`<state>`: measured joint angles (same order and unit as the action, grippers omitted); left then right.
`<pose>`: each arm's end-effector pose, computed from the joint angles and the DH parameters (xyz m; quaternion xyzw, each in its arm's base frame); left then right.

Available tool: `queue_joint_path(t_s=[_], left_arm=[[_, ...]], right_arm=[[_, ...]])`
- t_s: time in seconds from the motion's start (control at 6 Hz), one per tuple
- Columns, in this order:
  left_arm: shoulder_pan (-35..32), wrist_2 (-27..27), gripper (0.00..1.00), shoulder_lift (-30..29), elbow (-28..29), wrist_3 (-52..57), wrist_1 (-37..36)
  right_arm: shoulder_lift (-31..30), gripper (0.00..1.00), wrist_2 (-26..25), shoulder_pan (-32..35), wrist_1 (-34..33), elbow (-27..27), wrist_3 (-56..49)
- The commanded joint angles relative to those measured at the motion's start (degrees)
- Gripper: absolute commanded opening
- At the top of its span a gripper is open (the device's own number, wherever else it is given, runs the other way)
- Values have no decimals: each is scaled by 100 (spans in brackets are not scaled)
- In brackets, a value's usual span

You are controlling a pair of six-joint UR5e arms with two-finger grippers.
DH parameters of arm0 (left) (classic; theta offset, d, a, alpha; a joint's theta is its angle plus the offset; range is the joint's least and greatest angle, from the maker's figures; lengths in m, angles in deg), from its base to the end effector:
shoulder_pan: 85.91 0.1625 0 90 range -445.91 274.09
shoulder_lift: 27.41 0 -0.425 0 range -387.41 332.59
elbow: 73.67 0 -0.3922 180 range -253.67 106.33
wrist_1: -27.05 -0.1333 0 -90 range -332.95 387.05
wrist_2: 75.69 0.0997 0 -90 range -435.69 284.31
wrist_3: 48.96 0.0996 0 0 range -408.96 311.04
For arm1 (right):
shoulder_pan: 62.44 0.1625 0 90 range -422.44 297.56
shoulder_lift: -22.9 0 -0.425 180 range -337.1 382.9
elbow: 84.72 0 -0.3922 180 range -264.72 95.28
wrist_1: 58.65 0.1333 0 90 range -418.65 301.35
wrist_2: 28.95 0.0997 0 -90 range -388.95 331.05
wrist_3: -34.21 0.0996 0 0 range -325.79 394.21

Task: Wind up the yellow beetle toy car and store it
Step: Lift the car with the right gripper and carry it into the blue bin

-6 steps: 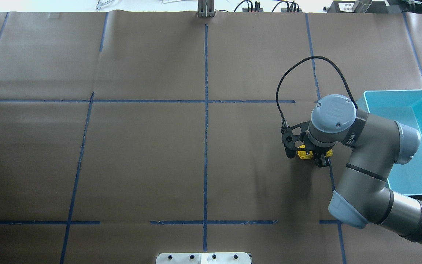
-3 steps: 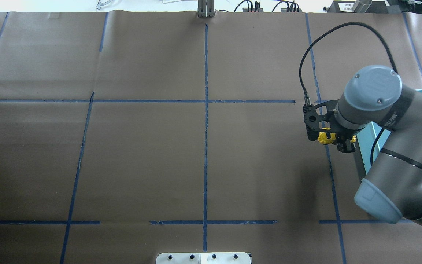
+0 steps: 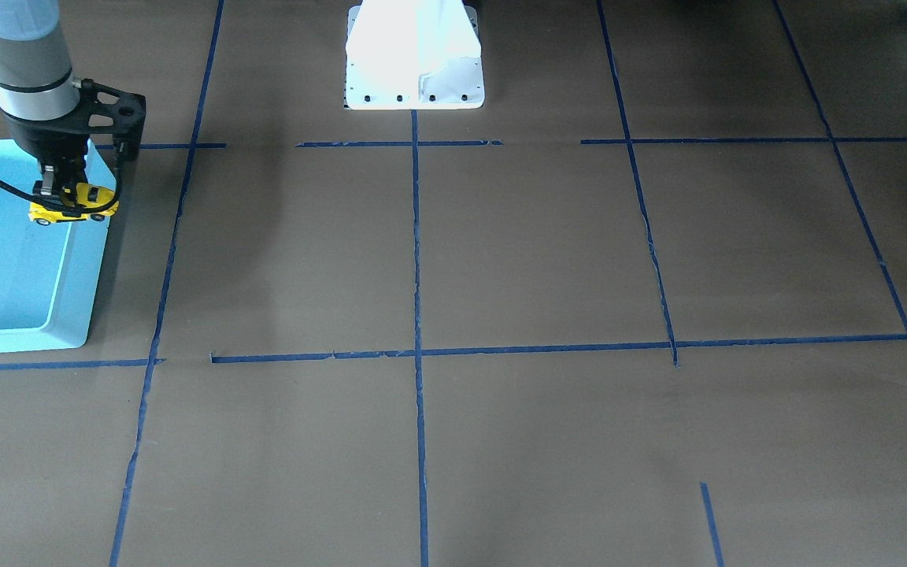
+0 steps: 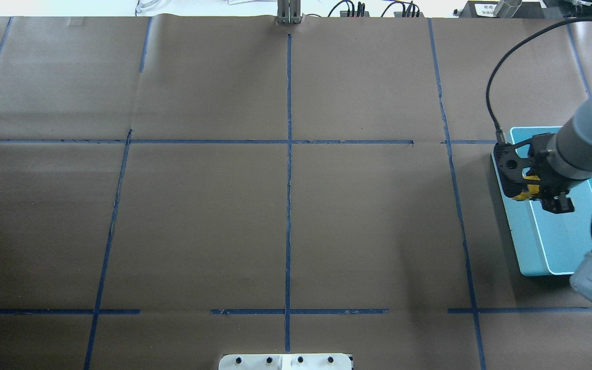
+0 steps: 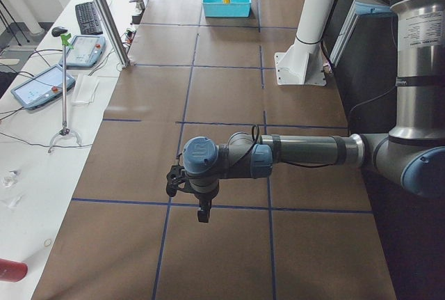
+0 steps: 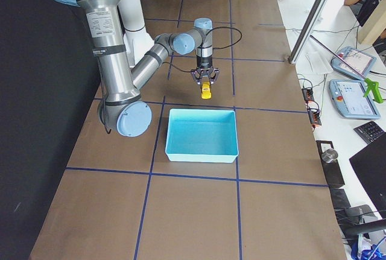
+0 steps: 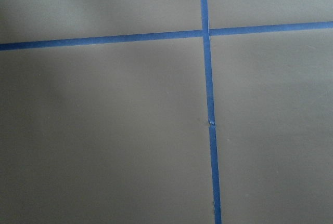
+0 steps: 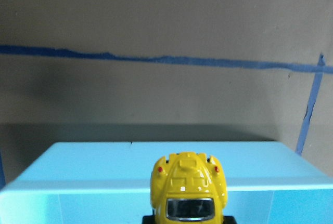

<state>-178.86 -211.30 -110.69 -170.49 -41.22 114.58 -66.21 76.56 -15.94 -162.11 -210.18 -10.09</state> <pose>-0.0846 -0.4354 0.6576 0.0171 0.3876 0.0305 0.9212 -0.2335 -0.4010 0.4046 0.1975 -0.1309 -0.6927 0.6812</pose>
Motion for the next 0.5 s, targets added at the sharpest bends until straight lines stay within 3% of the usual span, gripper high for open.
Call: queue_joint_path(t_s=[0.0, 0.33], left_arm=[[-4, 8, 100, -22, 14, 0, 0], [-4, 16, 100, -22, 23, 0, 0]], right_arm=[[-1260, 10, 198, 306, 1452, 160, -220], [-1652, 13, 320, 307, 2590, 826, -203]])
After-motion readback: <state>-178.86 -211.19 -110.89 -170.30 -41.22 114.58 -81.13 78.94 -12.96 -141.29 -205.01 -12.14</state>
